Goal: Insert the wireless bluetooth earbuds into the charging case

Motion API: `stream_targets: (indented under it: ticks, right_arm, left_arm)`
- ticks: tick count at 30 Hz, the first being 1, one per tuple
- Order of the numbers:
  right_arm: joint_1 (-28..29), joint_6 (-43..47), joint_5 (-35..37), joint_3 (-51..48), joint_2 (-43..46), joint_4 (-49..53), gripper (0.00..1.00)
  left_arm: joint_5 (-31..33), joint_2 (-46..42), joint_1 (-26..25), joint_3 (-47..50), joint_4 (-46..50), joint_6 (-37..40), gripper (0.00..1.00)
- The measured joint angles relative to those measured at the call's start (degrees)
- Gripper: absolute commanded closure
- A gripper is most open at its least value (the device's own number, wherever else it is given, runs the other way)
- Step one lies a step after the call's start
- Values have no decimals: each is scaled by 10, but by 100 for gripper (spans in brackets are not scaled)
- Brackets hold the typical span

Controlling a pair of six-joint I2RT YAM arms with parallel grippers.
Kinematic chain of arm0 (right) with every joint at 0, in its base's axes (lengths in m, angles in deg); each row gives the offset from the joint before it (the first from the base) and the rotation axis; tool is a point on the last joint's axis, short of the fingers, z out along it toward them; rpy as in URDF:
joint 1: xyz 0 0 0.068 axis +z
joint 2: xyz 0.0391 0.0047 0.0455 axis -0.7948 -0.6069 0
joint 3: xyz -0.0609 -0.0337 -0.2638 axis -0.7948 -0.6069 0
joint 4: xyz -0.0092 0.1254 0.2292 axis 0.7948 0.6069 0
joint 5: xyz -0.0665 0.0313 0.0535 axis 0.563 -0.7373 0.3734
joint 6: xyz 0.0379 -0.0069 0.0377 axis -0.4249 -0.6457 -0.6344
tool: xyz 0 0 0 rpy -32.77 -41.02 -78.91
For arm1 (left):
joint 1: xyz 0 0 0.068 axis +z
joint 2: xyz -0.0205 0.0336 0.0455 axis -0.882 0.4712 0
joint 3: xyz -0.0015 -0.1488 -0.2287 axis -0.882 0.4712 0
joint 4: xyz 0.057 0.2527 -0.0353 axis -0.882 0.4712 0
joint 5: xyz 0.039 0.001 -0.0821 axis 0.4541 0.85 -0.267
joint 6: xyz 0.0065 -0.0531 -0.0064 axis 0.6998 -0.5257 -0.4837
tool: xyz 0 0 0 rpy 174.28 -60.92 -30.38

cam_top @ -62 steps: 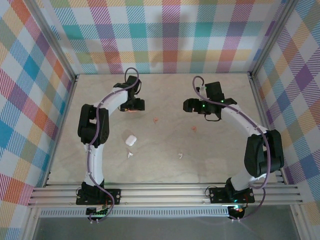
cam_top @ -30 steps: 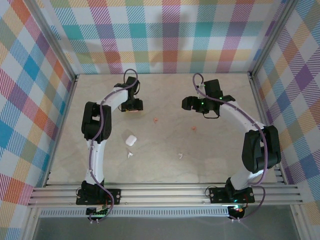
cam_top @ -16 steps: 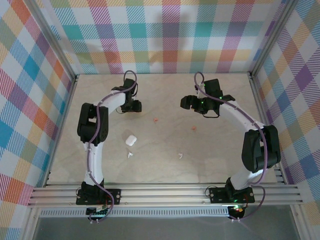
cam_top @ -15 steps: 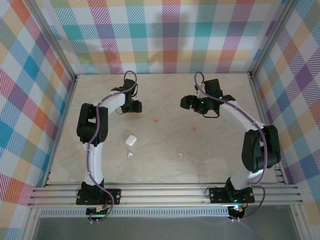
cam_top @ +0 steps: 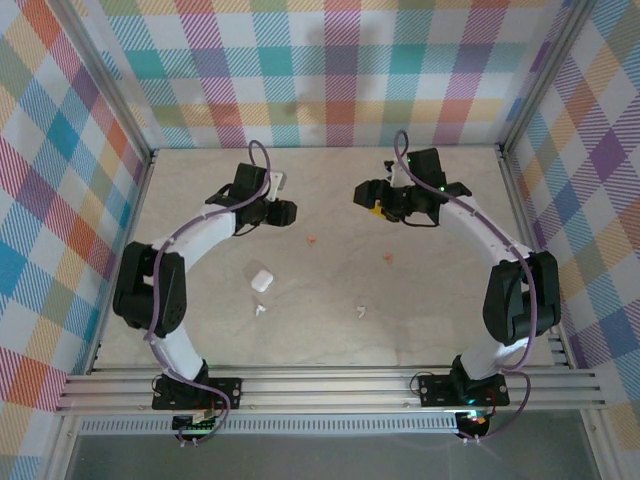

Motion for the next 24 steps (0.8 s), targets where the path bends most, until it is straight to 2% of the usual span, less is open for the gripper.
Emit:
stream_targets:
  ticks: [12, 24]
  right_arm:
    - [31, 1, -81, 49, -26, 39, 31]
    - [57, 25, -101, 52, -26, 76, 30]
  left_arm:
    - [14, -132, -141, 66, -45, 38, 70]
    - [50, -150, -170, 64, -44, 61, 69]
